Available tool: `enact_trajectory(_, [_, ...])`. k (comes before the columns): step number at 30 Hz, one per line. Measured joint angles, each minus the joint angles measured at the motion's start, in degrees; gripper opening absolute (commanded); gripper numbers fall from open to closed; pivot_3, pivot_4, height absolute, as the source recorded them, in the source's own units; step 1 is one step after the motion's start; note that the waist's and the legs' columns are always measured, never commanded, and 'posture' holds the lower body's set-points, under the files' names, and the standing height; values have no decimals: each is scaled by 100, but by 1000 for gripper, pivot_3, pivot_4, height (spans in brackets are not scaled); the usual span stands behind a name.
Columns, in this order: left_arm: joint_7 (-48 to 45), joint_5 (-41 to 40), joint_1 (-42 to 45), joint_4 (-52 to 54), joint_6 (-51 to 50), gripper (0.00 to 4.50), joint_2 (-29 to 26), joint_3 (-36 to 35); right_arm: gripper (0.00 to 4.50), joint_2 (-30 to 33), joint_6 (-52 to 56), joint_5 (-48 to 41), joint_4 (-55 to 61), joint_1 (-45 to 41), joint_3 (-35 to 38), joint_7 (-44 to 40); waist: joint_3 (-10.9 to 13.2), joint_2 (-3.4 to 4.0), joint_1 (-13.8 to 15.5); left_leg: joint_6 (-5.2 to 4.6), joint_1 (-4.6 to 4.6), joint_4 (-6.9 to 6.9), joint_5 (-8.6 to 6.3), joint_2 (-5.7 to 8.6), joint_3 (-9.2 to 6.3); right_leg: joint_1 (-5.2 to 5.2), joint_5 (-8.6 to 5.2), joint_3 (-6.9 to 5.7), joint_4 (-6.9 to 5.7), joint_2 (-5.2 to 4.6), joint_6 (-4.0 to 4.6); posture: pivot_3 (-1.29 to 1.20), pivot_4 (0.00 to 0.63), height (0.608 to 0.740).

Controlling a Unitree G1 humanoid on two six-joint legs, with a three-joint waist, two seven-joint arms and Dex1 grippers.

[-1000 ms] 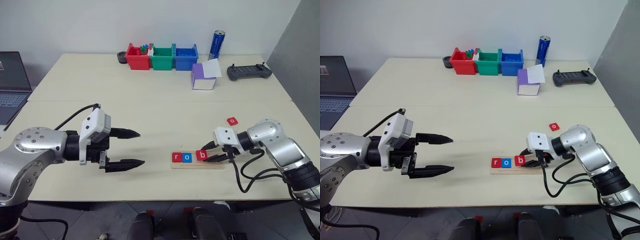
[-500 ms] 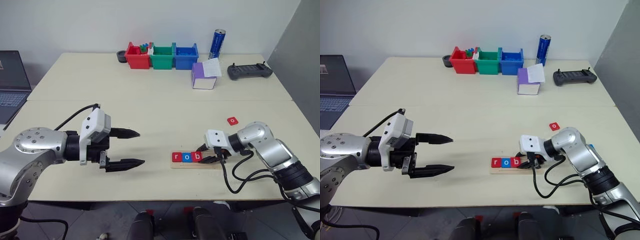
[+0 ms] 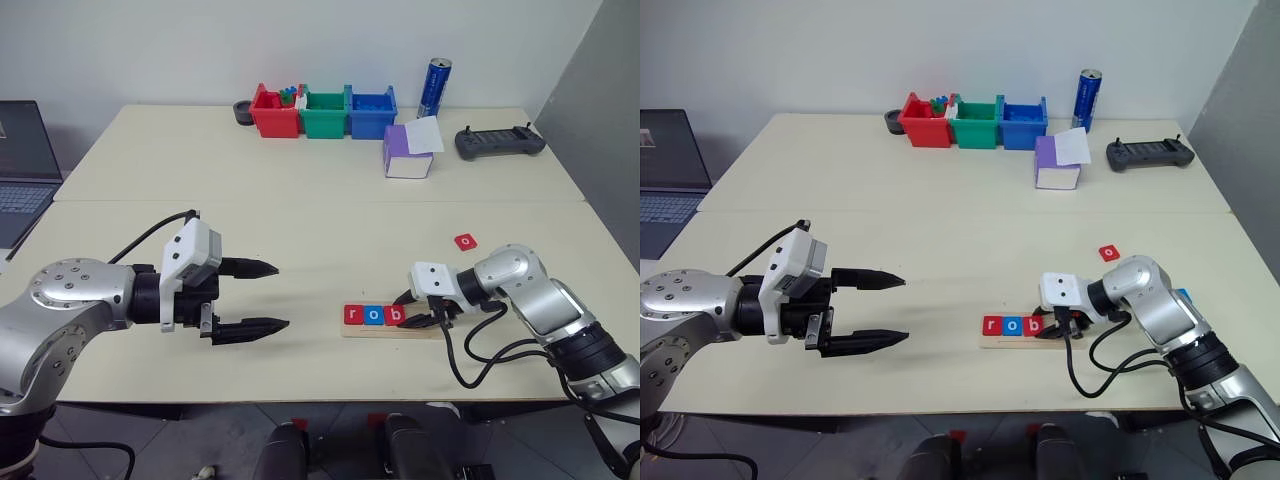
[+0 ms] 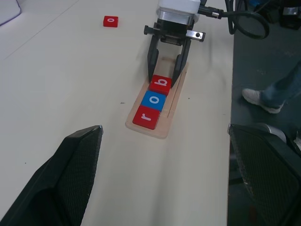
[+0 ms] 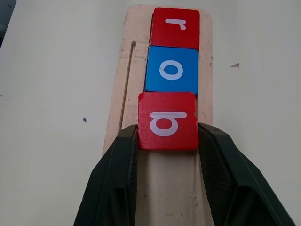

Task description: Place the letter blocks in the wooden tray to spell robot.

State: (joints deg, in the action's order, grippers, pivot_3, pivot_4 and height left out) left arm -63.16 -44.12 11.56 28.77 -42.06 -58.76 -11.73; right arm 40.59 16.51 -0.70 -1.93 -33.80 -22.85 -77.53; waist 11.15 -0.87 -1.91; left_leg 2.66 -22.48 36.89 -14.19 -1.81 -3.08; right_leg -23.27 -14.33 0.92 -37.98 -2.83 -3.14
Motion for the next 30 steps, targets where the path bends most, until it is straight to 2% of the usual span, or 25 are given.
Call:
enact_trajectory(7, [4,-2,0,13,0,4500,0,0,1459,-14,206,53,-12,-117,-74,34,-1,-1,0,0,0,2,0,0,0,0,0,0,-1,0,0,0,150,740])
enact_trajectory(16, [8,-1,0,17,3,4500,0,0,4476,-57,531,42,-9,-192,-74,97,-1,-1,0,0,0,1,0,0,0,0,0,-1,0,0,-1,0,150,740])
enact_trajectory(21, [6,-1,1,17,4,4500,0,0,4476,29,529,-88,71,-202,-43,-18,-1,-1,0,0,-3,1,0,0,0,-1,1,0,1,0,0,0,150,740])
enact_trajectory(27, [3,-1,1,17,10,4500,0,0,4476,333,711,-566,282,-389,557,-143,-1,-1,5,0,-4,1,0,0,-1,-2,0,-1,1,0,0,0,150,740])
enact_trajectory(30, [0,-1,2,15,10,4500,0,0,3942,596,815,-697,373,-256,714,-201,-1,-2,6,0,-6,1,0,0,-1,-2,0,-2,3,0,0,0,150,740])
